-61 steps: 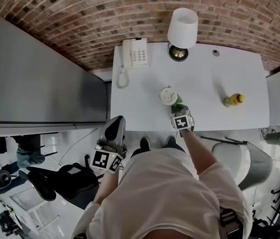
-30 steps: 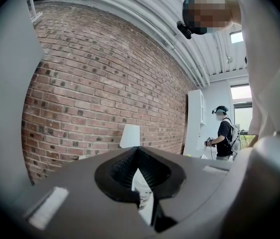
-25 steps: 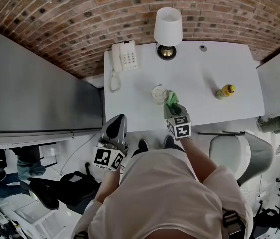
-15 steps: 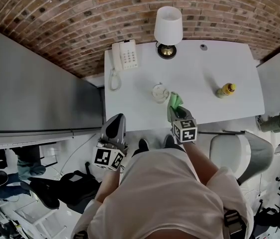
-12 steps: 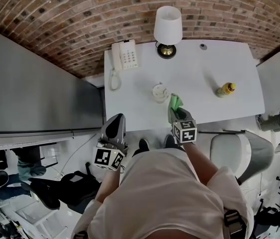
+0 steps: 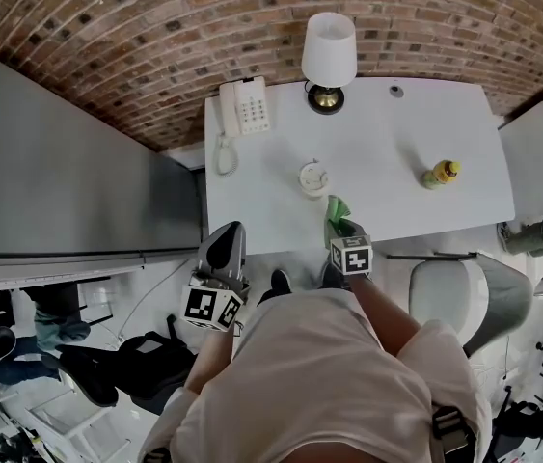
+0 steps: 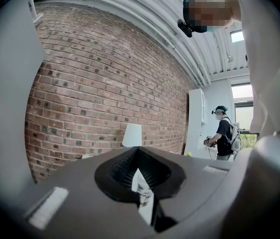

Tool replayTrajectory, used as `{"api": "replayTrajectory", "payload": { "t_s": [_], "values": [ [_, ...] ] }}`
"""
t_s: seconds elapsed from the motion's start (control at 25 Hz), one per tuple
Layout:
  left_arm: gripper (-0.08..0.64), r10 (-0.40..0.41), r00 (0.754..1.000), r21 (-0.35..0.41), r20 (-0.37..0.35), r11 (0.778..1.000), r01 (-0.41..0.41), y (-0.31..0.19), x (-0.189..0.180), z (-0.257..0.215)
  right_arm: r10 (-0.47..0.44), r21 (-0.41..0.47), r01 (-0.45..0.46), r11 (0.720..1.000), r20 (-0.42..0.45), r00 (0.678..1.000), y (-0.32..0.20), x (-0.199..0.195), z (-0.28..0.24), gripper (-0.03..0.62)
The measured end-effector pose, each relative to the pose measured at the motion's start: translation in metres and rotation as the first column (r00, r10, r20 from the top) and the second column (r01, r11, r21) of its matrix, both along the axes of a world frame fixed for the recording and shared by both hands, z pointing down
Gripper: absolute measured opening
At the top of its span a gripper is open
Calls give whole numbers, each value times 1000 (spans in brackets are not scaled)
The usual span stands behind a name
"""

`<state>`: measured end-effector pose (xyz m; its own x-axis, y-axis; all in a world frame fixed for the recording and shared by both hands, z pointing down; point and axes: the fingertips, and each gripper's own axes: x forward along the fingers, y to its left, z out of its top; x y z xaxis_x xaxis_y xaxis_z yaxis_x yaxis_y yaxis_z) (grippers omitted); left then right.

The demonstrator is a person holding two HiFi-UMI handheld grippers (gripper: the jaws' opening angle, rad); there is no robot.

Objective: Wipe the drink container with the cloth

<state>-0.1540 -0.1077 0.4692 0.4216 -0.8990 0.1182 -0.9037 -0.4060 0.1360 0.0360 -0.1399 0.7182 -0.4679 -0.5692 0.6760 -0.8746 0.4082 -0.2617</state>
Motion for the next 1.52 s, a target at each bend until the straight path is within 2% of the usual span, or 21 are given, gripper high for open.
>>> {"api": "replayTrajectory", "payload": {
  "t_s": [0.24, 0.56, 1.12, 1.52],
  "values": [
    [9, -18, 1000, -6, -6, 1000, 18, 4, -8, -1, 52, -92, -52, 994, -3, 999, -7, -6, 32, 54],
    [9, -36, 999, 6, 4, 999, 36, 7, -18, -6, 27, -127, -31, 991, -31, 999, -20, -28, 53, 54],
    [9, -25, 1000, 31, -11, 999, 26, 10, -19, -14, -53, -52, 51, 997, -31, 998, -40, -56, 43, 54],
    [9, 9, 1000, 55, -25, 998, -7, 8, -10, -19, 17, 1, -18, 1000, 72, 997, -39, -56, 0, 54]
  ]
}}
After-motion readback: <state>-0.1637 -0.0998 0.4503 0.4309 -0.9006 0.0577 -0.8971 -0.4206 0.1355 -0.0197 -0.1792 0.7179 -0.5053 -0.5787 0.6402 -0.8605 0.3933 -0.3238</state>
